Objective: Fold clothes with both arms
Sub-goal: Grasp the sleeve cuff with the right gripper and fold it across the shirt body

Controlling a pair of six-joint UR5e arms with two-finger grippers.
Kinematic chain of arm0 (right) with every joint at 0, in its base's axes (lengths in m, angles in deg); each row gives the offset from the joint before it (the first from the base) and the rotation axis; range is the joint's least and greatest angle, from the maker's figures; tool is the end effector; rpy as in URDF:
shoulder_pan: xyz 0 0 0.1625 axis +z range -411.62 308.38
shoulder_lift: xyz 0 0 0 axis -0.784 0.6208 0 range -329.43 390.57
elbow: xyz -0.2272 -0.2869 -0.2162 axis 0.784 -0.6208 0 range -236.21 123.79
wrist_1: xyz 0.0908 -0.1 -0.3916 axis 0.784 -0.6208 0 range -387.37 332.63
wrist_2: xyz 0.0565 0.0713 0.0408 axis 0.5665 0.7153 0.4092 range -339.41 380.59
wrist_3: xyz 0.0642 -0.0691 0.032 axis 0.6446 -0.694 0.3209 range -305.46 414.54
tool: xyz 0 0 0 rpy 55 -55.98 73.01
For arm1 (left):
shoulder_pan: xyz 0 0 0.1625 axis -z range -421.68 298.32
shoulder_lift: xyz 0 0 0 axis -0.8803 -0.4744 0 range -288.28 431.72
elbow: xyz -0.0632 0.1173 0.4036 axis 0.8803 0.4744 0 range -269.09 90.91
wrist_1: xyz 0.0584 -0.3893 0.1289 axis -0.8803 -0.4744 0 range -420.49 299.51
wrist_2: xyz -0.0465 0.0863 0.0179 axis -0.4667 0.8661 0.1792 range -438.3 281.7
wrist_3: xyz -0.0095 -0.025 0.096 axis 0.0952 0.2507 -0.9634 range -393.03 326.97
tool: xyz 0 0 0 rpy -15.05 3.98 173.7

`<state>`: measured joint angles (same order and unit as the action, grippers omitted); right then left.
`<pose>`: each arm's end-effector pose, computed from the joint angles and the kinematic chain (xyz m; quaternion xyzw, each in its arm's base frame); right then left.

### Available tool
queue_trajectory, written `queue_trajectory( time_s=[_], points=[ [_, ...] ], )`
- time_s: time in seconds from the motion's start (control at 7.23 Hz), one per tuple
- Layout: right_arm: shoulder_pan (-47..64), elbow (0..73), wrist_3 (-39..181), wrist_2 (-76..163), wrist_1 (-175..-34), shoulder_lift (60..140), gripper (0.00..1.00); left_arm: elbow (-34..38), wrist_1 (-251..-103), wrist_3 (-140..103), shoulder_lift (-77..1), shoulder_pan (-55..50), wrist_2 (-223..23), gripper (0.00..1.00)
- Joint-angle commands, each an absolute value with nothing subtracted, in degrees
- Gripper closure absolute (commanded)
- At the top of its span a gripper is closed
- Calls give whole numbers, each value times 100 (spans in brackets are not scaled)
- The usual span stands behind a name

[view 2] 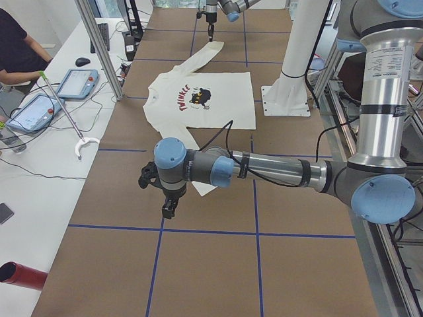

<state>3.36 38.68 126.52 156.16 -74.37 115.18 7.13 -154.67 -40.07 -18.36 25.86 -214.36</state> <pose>-0.2597 -0.4791 0.4774 -0.0324 -0.5383 0.0966 0.8366 -0.0399 -0.5032 0.5943 0.0995 0.3858 0.1115 0.9104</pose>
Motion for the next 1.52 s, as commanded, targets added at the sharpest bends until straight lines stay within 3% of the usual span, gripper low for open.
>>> queue_trajectory(
  time_s=[0.0,0.14,0.41,0.69,1.11,1.24,1.38],
  points=[
    [-580,3872,14319,14651,-8660,9431,100,706,-15576,-3998,-1836,2586,-21436,0],
    [-757,3454,14330,14027,-9836,8063,100,715,-15576,-4007,-1836,2586,-21436,0],
    [-1187,2040,14498,13286,-9989,6404,100,715,-15585,-3998,-1845,2586,-21445,0],
    [-1758,801,14506,12442,-9419,5496,100,715,-15698,-3981,-1836,2586,-21445,0],
    [-2269,-81,14515,11739,-8775,5045,100,706,-15699,-3980,-1845,2586,-21445,0],
    [-2340,-180,14506,11544,-8653,5035,2,706,-15708,-3980,-1845,2577,-21445,0],
    [-2411,-259,14515,11412,-8626,5009,0,715,-15708,-3989,-1845,2577,-21453,0]
  ],
)
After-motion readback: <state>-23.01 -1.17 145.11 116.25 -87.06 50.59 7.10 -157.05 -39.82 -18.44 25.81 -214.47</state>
